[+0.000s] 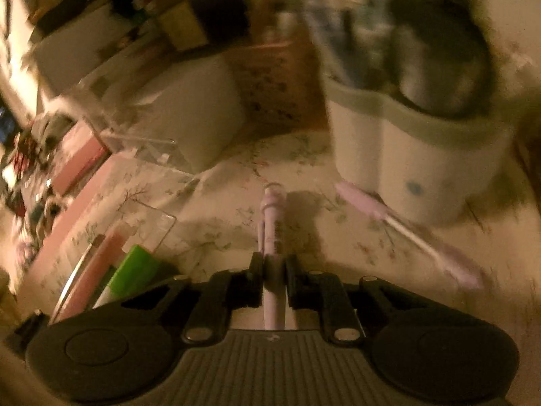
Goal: Organize stationery
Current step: 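Grasp the lilac pen with the right tool and lift it, then lower the lilac pen into the tray and release it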
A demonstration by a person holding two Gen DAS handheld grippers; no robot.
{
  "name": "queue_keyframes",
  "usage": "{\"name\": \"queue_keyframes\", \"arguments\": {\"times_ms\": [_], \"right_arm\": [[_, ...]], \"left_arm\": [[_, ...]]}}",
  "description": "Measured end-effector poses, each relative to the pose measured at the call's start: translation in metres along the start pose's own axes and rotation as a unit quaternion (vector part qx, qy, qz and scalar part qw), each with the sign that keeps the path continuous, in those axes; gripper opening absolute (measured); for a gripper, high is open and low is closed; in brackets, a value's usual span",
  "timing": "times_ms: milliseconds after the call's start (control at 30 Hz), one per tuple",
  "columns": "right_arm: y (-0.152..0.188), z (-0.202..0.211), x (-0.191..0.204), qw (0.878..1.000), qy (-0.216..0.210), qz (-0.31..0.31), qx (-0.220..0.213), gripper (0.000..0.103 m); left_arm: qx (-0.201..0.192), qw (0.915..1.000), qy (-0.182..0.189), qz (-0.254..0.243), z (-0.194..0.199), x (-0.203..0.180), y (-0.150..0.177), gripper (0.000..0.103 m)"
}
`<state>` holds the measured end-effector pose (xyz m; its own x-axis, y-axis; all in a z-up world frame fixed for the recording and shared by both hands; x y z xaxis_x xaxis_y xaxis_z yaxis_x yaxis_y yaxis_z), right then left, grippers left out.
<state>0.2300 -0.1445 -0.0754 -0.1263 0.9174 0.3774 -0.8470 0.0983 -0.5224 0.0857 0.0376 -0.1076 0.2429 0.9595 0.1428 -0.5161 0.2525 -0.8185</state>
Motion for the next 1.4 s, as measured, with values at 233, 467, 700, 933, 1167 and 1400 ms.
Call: {"name": "queue_keyframes", "arguments": {"times_ms": [233,467,700,933,1167,1400], "right_arm": [[0.026,0.019,-0.022,0.99,-0.052,-0.131,0.003,0.018],[0.043,0.023,-0.032,0.968,-0.092,-0.235,-0.001,0.018],[0.053,0.024,-0.04,0.948,-0.117,-0.296,-0.006,0.018],[0.053,0.032,-0.028,0.937,-0.133,-0.322,-0.016,0.018],[0.051,0.035,-0.011,0.931,-0.146,-0.333,-0.019,0.018],[0.049,0.046,0.012,0.936,-0.15,-0.316,-0.025,0.018]], "left_arm": [[0.0,1.0,0.0,0.0,0.0,0.0,0.0,0.073],[0.0,1.0,0.0,0.0,0.0,0.0,0.0,0.073],[0.0,1.0,0.0,0.0,0.0,0.001,0.0,0.073],[0.0,1.0,0.0,0.0,0.0,0.0,0.0,0.073],[0.0,1.0,0.0,0.0,0.0,0.001,0.0,0.073],[0.0,1.0,0.0,0.0,0.0,0.0,0.0,0.073]]}}
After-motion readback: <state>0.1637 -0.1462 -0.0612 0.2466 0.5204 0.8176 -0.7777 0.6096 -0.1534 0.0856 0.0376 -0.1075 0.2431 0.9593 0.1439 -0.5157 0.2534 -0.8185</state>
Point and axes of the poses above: each gripper's, at about its wrist camera, not at the fingertips, and z roughly against the way its jaws point, x to its left, y to its underside, the point moved 1 cm from there along -z, roughly the way its jaws point, and after that the axes turned 9 degrees about -z, right-handed, at the moved point
